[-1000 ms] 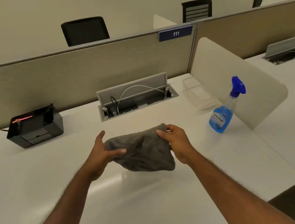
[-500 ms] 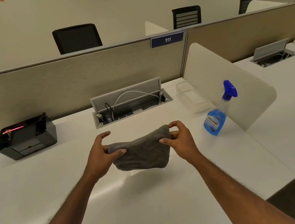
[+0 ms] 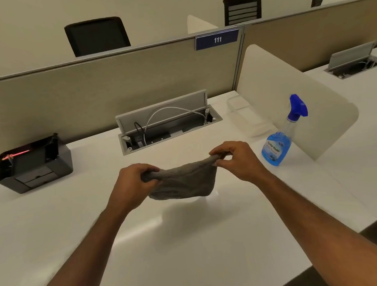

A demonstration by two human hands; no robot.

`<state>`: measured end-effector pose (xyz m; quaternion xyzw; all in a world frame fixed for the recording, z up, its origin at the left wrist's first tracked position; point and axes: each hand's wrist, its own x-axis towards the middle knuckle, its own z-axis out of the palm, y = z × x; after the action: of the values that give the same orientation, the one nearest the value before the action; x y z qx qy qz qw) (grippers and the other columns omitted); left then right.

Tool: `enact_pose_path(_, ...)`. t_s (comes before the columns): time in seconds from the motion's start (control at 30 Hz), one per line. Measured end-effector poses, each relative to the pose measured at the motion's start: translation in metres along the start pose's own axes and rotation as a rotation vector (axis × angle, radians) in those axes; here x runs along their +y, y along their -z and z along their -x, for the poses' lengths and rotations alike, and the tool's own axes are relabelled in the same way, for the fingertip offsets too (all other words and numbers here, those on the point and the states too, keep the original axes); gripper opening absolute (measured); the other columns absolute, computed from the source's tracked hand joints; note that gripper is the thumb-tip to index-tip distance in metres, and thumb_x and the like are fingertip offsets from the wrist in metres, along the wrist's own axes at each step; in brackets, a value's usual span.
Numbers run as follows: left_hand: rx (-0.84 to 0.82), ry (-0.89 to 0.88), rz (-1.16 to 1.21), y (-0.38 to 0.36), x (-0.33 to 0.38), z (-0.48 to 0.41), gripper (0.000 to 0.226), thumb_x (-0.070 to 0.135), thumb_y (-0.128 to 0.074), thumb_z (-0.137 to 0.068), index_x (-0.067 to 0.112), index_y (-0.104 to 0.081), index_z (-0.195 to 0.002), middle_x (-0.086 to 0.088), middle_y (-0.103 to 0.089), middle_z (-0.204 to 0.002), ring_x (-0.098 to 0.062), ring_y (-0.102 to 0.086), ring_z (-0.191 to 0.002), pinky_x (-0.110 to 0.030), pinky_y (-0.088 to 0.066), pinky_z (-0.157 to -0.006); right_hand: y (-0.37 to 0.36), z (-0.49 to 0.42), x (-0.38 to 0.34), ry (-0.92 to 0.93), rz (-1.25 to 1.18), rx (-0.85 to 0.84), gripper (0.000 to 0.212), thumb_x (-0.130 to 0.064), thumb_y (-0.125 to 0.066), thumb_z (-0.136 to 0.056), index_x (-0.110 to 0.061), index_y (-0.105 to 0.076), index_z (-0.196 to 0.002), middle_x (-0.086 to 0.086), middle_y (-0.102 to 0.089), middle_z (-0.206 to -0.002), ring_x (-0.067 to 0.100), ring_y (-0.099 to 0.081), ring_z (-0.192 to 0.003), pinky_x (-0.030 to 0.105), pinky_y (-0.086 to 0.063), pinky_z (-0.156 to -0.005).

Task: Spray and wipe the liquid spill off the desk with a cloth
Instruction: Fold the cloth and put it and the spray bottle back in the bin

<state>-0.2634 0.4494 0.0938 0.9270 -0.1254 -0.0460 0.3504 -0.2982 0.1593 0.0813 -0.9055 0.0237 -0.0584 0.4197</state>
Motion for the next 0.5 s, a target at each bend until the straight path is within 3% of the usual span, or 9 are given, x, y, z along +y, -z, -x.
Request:
enact_pose_path(0.1, 0.022, -0.014, -0.089, 0.002, 0.001, -0.003, 0.023, 0.022, -0.075, -0.086, 0.014, -0.075, -0.108, 0.001, -0.060, -0.102, -0.014, -0.055, -0.091, -0.017, -0.041, -0.069, 0.004, -0.006, -0.002, 0.021, 0.037, 0.013, 0.012, -0.023, -0.072, -0.089, -0.022, -0.068, -0.100, -0.004, -0.061, -0.103, 0.005, -0.055, -0.085, 0.006, -0.039, -0.074)
enact_pose_path(0.2, 0.034, -0.028, -0.024, 0.007, 0.001, -0.006, 0.017, 0.024, -0.076, -0.085, 0.016, -0.072, -0.100, 0.006, -0.050, -0.115, -0.013, -0.049, -0.107, -0.021, -0.044, -0.082, 0.010, -0.011, -0.004, -0.010, -0.067, -0.027, 0.009, -0.024, -0.067, -0.093, -0.026, -0.059, -0.097, -0.008, -0.059, -0.102, 0.006, -0.057, -0.092, 0.008, -0.039, -0.076)
enact_pose_path(0.27, 0.022, -0.039, 0.103, 0.010, 0.000, -0.009, 0.008, 0.023, -0.074, -0.087, 0.019, -0.069, -0.092, 0.008, -0.055, -0.122, -0.012, -0.051, -0.112, -0.029, -0.048, -0.090, 0.010, -0.011, -0.007, -0.052, -0.245, -0.047, 0.008, -0.023, -0.059, -0.098, -0.029, -0.056, -0.093, -0.010, -0.063, -0.095, 0.005, -0.062, -0.087, 0.009, -0.045, -0.073)
enact_pose_path(0.33, 0.009, -0.023, 0.304, 0.011, 0.001, -0.011, 0.002, 0.022, -0.069, -0.091, 0.021, -0.068, -0.092, 0.005, -0.067, -0.109, -0.014, -0.061, -0.098, -0.033, -0.052, -0.082, 0.006, -0.011, -0.011, -0.098, -0.402, -0.029, 0.010, -0.025, -0.052, -0.101, -0.030, -0.055, -0.094, -0.010, -0.063, -0.094, 0.005, -0.065, -0.085, 0.011, -0.052, -0.069)
enact_pose_path(0.4, 0.015, 0.036, 0.514, 0.008, 0.005, -0.013, 0.005, 0.023, -0.063, -0.095, 0.020, -0.067, -0.097, -0.001, -0.067, -0.095, -0.019, -0.063, -0.090, -0.032, -0.049, -0.074, 0.001, -0.012, -0.015, -0.129, -0.514, 0.004, 0.011, -0.029, -0.047, -0.103, -0.030, -0.056, -0.097, -0.008, -0.064, -0.095, 0.003, -0.067, -0.084, 0.013, -0.054, -0.067)
enact_pose_path(0.5, 0.022, 0.123, 0.637, -0.002, 0.009, -0.015, 0.022, 0.028, -0.060, -0.097, 0.014, -0.065, -0.113, -0.005, -0.067, -0.105, -0.025, -0.063, -0.102, -0.035, -0.050, -0.082, -0.008, -0.013, -0.019, -0.210, -0.601, 0.080, 0.013, -0.033, -0.045, -0.104, -0.029, -0.056, -0.098, -0.006, -0.063, -0.093, 0.004, -0.065, -0.080, 0.015, -0.055, -0.063)
